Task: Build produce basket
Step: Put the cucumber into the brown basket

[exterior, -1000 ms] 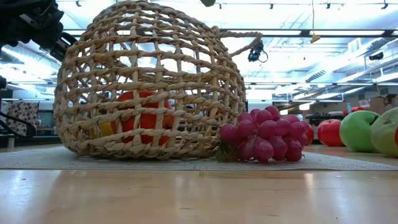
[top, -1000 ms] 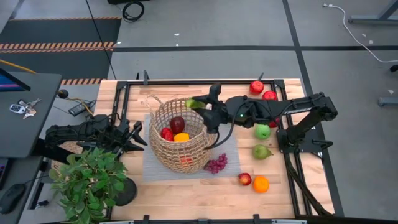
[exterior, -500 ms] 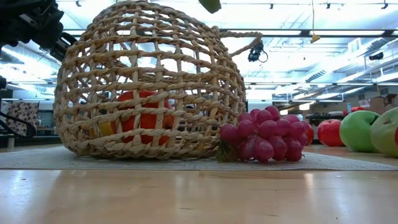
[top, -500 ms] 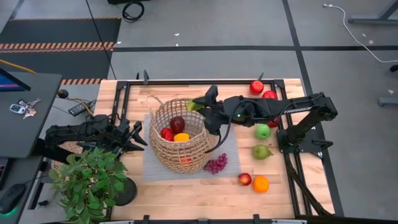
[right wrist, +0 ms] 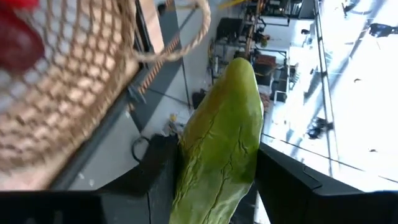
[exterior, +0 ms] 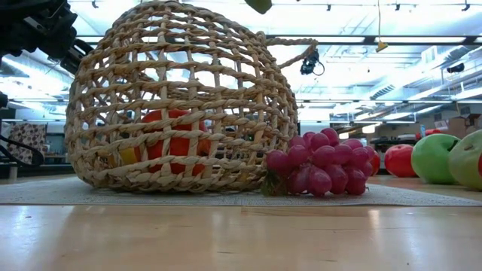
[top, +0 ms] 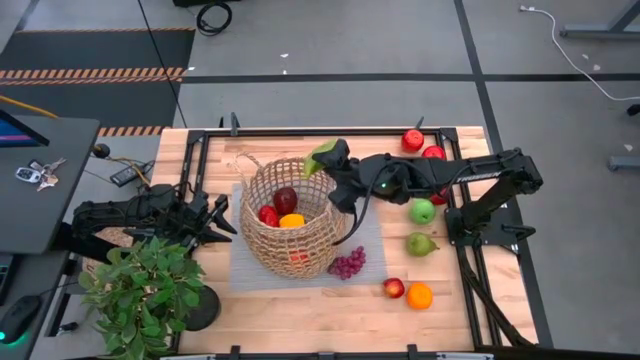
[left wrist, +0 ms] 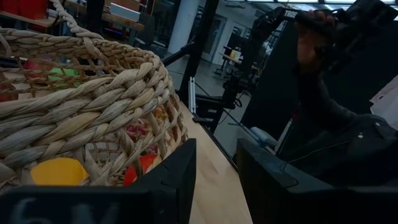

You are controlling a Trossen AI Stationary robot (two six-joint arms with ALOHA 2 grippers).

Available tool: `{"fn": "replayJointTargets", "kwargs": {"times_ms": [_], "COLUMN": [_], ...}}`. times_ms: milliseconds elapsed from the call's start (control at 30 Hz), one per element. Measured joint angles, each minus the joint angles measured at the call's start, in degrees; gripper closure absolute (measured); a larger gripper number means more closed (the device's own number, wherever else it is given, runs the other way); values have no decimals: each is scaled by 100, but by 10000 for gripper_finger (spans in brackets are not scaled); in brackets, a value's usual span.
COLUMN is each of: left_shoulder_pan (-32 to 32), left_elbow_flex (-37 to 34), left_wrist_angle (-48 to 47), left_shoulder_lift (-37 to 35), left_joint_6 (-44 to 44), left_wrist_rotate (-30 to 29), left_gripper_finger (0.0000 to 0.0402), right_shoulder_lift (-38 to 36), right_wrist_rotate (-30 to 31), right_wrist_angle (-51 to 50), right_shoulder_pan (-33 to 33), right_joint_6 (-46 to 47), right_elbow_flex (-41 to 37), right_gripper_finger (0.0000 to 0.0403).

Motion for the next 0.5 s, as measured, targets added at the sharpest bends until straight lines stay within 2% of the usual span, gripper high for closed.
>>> {"fn": "replayJointTargets", "kwargs": {"times_ms": [133,267,500], "left_shoulder_pan": [0,-1,-2], "left_elbow_flex": [0,0,0], "left_wrist_angle": [0,0,0], "left_shoulder_lift": [0,0,0], "left_joint_6": [-1,0,0], "left_wrist_rotate": [2,0,0], "left_gripper_finger": [280,280,280], "right_shoulder_lift": [-1,-2,-2], "right_wrist_rotate": [-19,-243,-795], "right_wrist_angle": [205,329,335], "right_shoulder_pan": [-69,-155,-228], "right_joint_6": [-89,-559,-652], "right_elbow_flex": [0,2,2], "right_gripper_finger": [201,201,201]}}
